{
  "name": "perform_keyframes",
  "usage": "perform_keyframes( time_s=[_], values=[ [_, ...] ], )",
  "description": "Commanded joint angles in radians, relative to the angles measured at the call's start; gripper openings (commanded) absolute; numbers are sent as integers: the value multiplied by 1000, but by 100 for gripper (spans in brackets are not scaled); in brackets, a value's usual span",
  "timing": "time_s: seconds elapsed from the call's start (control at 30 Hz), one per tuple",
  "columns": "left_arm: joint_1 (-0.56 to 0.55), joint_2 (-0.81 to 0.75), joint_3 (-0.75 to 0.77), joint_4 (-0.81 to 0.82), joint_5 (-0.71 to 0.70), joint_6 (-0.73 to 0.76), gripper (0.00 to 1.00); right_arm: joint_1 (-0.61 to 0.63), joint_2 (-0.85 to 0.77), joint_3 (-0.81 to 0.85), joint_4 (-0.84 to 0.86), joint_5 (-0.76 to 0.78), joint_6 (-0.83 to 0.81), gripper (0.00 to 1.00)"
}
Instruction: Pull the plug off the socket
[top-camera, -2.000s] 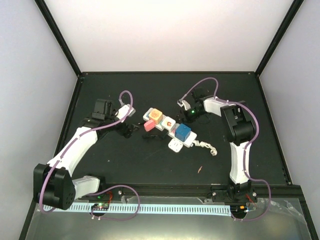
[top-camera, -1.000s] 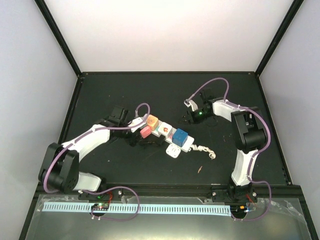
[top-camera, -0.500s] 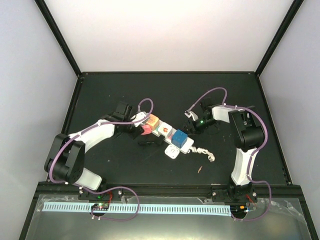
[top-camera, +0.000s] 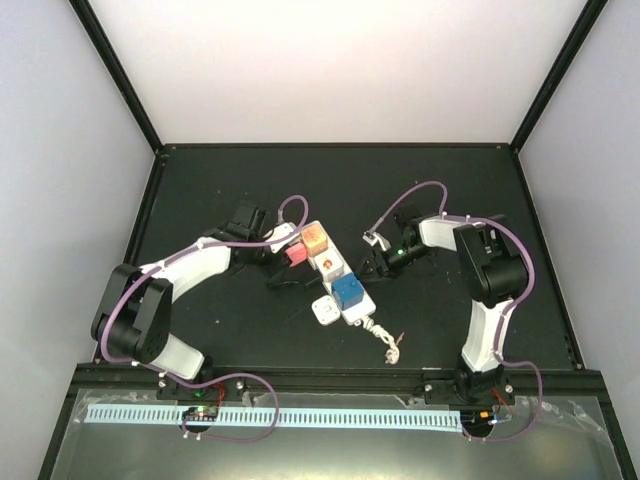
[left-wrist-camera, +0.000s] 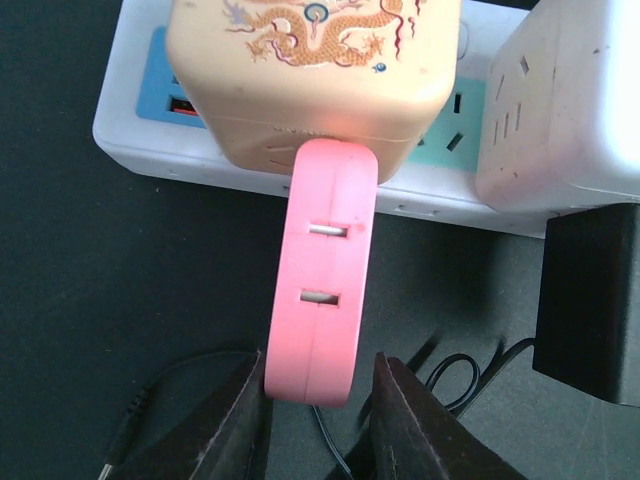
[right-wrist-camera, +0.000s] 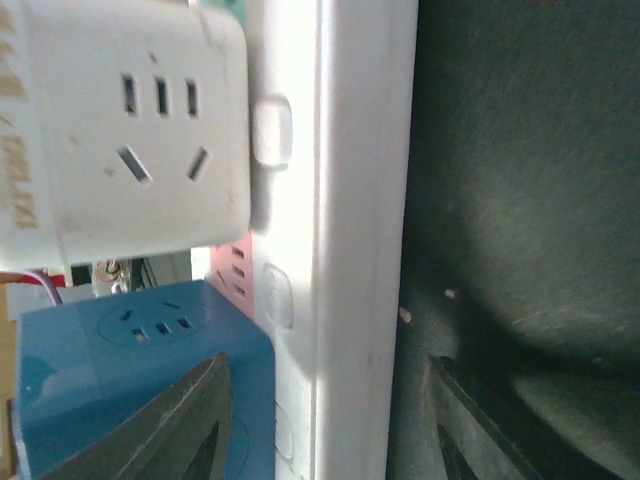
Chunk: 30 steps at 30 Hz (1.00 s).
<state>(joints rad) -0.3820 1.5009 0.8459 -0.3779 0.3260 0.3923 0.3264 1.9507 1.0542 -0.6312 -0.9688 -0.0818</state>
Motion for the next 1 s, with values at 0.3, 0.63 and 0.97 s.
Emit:
perform_keyframes(
  time_s=[0.3,0.63,0.97],
  values=[
    [-6,15,19,74,39,18,36,6,-68,301,119,55,115,61],
    [-7,35,6,124,54,34,33,126,17,445,134,23,191,56],
    [-8,44,10,129,56,45,28,203,111,512,177,38,250,46]
  ],
)
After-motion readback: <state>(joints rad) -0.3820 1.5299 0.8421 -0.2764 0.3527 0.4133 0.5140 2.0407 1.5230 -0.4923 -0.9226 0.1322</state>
